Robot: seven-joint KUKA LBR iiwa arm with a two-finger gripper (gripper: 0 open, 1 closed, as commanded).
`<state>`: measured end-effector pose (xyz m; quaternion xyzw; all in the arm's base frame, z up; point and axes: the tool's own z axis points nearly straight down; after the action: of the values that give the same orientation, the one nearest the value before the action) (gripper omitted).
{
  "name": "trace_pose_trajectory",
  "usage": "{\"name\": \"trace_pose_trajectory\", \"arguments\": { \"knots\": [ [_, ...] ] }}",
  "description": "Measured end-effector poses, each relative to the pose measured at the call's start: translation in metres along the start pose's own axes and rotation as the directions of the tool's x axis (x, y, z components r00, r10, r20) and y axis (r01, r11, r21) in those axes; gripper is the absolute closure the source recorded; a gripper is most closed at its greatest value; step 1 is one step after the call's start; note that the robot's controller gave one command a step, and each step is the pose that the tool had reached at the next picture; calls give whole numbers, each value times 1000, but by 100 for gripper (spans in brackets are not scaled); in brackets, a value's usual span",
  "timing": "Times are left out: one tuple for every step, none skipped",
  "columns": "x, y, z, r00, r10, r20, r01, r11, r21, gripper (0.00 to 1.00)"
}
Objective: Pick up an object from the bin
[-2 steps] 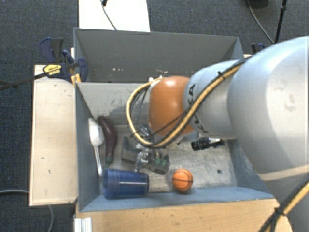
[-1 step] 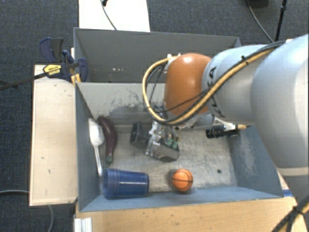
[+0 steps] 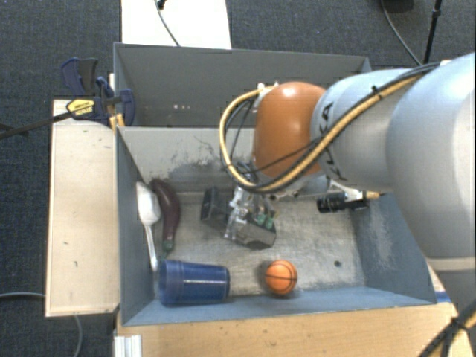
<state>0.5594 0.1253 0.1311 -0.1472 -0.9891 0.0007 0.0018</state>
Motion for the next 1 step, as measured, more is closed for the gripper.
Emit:
{"name": "trace_pose_trajectory", "arguments": {
  "knots": [
    [4, -9, -41, 1000, -24, -9, 24, 1000, 4, 100]
  ]
}}
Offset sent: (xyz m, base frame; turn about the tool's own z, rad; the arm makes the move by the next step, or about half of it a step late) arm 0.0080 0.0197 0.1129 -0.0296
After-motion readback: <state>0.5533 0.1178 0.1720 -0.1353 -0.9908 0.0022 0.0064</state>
